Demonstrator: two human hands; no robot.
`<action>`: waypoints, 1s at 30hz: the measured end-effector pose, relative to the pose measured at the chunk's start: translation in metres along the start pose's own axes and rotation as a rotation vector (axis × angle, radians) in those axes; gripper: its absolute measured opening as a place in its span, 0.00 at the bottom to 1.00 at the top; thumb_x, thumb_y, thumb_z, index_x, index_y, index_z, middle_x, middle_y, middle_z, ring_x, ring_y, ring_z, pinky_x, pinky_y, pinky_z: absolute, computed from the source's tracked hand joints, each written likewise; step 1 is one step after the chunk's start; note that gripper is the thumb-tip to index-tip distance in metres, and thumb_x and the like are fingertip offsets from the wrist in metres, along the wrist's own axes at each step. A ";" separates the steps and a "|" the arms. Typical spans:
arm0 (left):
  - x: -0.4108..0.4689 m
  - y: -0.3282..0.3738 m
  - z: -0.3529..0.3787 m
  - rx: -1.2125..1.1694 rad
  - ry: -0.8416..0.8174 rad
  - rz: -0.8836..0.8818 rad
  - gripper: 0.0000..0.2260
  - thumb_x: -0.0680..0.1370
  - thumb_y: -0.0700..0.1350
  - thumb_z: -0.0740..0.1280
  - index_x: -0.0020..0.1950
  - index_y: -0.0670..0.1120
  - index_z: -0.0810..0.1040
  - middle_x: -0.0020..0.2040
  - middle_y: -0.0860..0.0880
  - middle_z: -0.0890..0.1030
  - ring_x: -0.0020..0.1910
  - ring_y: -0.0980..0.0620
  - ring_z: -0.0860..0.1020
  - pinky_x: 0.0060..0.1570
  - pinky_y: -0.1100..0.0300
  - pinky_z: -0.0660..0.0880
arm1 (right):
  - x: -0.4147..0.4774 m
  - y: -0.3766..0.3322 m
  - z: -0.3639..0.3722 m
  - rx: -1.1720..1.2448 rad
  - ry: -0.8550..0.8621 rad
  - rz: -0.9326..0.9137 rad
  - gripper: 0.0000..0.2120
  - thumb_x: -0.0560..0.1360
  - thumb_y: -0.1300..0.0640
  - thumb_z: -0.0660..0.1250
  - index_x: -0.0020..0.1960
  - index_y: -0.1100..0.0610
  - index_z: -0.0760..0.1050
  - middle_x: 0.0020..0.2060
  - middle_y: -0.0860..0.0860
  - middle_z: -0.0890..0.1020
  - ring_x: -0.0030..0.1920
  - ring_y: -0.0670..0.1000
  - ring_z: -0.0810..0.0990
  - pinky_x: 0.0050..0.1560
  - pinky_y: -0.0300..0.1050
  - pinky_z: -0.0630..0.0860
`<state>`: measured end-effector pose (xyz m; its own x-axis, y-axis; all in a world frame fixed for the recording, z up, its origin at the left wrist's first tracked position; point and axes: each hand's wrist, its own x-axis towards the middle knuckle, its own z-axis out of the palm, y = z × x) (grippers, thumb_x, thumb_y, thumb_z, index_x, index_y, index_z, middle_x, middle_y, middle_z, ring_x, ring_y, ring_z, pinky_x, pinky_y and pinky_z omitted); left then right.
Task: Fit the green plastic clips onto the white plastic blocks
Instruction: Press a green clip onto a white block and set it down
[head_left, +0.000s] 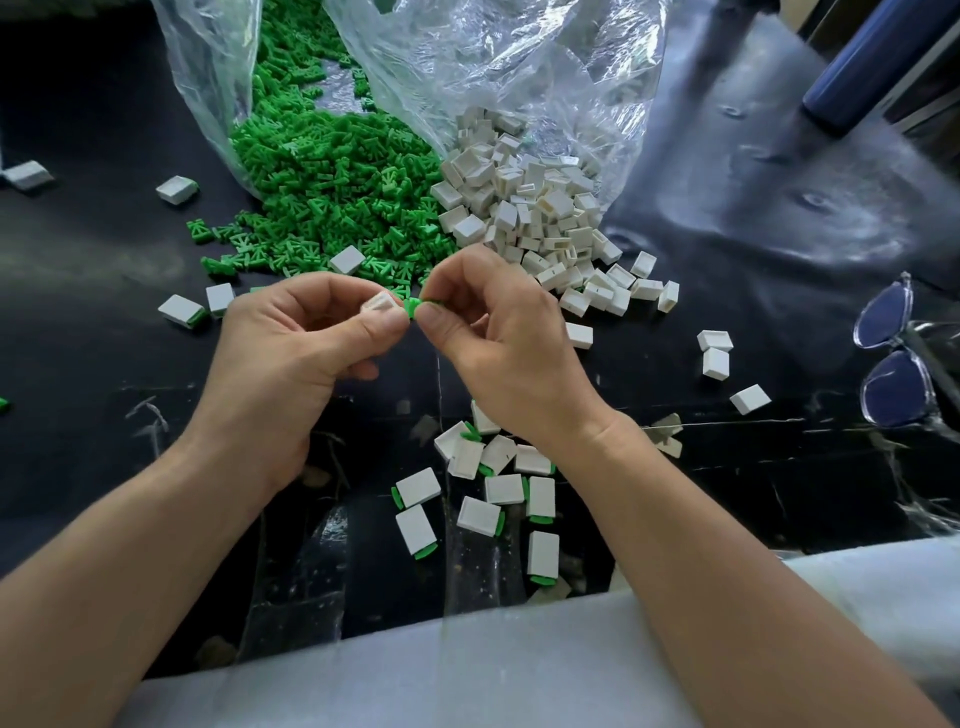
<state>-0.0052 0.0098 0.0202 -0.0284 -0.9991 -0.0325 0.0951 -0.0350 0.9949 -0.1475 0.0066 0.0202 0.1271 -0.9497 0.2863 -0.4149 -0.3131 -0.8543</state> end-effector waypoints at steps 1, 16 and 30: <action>0.000 0.000 0.000 -0.030 -0.011 -0.008 0.04 0.63 0.44 0.75 0.35 0.48 0.81 0.32 0.52 0.82 0.32 0.58 0.80 0.29 0.68 0.75 | 0.000 0.000 0.000 -0.007 -0.012 -0.002 0.08 0.72 0.63 0.68 0.41 0.53 0.71 0.31 0.42 0.72 0.33 0.42 0.70 0.36 0.34 0.68; -0.002 -0.001 0.004 0.062 -0.042 -0.060 0.06 0.64 0.44 0.69 0.39 0.46 0.80 0.31 0.52 0.82 0.29 0.58 0.80 0.29 0.68 0.76 | 0.003 0.000 -0.012 0.182 -0.024 0.060 0.07 0.72 0.65 0.69 0.44 0.54 0.76 0.35 0.42 0.78 0.36 0.36 0.76 0.42 0.31 0.73; -0.005 0.004 0.006 0.115 -0.046 -0.061 0.09 0.64 0.46 0.69 0.43 0.47 0.81 0.32 0.52 0.83 0.30 0.58 0.80 0.30 0.67 0.76 | 0.002 0.005 -0.012 0.035 -0.051 0.018 0.08 0.74 0.66 0.65 0.50 0.59 0.81 0.42 0.48 0.80 0.44 0.42 0.78 0.47 0.36 0.74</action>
<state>-0.0105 0.0144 0.0250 -0.0762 -0.9929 -0.0911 -0.0232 -0.0895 0.9957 -0.1599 0.0030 0.0218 0.1658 -0.9542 0.2490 -0.3857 -0.2952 -0.8741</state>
